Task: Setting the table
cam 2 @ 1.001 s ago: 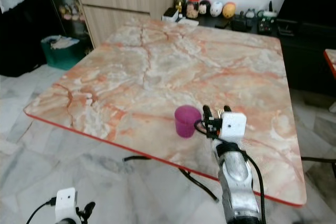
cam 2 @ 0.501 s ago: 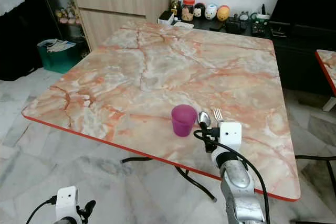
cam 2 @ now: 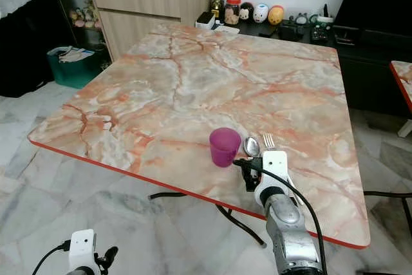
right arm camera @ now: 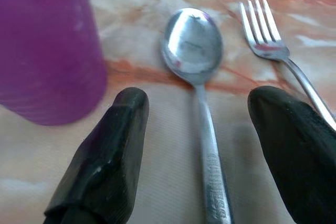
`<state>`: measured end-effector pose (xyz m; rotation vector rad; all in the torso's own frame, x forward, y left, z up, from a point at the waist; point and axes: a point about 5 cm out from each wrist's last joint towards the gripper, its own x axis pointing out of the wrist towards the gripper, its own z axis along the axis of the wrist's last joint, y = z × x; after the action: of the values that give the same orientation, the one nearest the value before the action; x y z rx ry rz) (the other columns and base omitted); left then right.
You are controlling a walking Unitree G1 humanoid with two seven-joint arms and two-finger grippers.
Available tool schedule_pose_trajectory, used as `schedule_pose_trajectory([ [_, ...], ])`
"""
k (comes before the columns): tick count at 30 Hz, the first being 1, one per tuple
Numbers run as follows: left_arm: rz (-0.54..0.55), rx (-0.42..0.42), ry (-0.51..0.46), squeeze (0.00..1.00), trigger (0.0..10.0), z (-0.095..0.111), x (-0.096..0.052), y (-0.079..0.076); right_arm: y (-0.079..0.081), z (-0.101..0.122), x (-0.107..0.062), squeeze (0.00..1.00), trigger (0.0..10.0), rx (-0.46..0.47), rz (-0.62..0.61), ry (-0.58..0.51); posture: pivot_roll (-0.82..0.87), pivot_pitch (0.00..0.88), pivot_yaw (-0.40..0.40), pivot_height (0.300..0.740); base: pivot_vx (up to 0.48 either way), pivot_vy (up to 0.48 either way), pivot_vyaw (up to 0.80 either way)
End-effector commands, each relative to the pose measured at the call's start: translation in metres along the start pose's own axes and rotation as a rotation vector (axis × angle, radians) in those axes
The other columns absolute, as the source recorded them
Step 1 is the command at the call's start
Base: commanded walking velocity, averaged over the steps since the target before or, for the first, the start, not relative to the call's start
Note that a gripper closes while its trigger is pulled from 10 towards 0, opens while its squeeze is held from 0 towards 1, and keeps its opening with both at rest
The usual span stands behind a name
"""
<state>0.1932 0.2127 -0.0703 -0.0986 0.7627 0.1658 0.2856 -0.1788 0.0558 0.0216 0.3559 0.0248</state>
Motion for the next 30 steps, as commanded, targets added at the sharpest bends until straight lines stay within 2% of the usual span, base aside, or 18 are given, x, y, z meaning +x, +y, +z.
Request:
schedule_pose_trajectory([
  [1, -0.002, 0.012, 0.022, 0.0, 10.0, -0.006, -0.002, 0.001, -0.003, 0.002, 0.002, 0.0, 10.0, 0.016, -0.025, 0.004, -0.05, 0.0, -0.002, 0.719, 0.0, 0.0, 0.0],
  [14, -0.006, 0.014, 0.038, 0.0, 10.0, -0.01, -0.002, 0.0, -0.003, 0.002, 0.008, 0.0, 10.0, 0.02, -0.003, 0.022, -0.05, 0.0, -0.005, 0.719, 0.0, 0.0, 0.0],
  [15, -0.005, 0.014, 0.04, 0.0, 10.0, -0.01, -0.003, 0.0, -0.002, 0.001, 0.01, 0.0, 9.3, 0.031, 0.004, 0.026, -0.05, 0.0, -0.005, 0.719, 0.0, 0.0, 0.0],
  [16, -0.005, 0.014, 0.041, 0.0, 10.0, -0.01, -0.003, 0.0, -0.002, 0.001, 0.01, 0.0, 9.3, 0.034, 0.007, 0.027, -0.05, 0.0, -0.005, 0.719, 0.0, 0.0, 0.0],
  [17, -0.005, 0.013, 0.042, 0.0, 10.0, -0.011, -0.003, 0.0, -0.001, 0.001, 0.011, 0.0, 3.1, 0.037, 0.013, 0.026, -0.05, 0.0, -0.006, 0.719, 0.0, 0.0, 0.0],
  [18, -0.003, 0.013, 0.043, 0.0, 10.0, -0.011, -0.003, 0.001, 0.0, 0.001, 0.012, 0.0, 0.9, 0.037, 0.025, 0.03, -0.05, 0.0, -0.007, 0.719, 0.0, 0.0, 0.0],
  [19, -0.003, 0.013, 0.043, 0.0, 10.0, -0.011, -0.003, 0.001, 0.0, 0.001, 0.012, 0.0, 0.9, 0.037, 0.025, 0.03, -0.05, 0.0, -0.007, 0.719, 0.0, 0.0, 0.0],
  [20, -0.002, 0.012, 0.044, 0.0, 10.0, -0.011, -0.003, 0.001, 0.002, 0.0, 0.013, 0.0, 0.0, 0.035, 0.038, 0.036, -0.05, 0.0, -0.007, 0.719, 0.0, 0.0, 0.0],
  [30, -0.005, 0.006, 0.053, 0.0, 10.0, -0.014, -0.004, 0.001, 0.006, -0.004, 0.015, 0.0, 0.0, 0.026, 0.039, 0.055, -0.05, 0.0, -0.007, 0.719, 0.0, 0.0, 0.0],
])
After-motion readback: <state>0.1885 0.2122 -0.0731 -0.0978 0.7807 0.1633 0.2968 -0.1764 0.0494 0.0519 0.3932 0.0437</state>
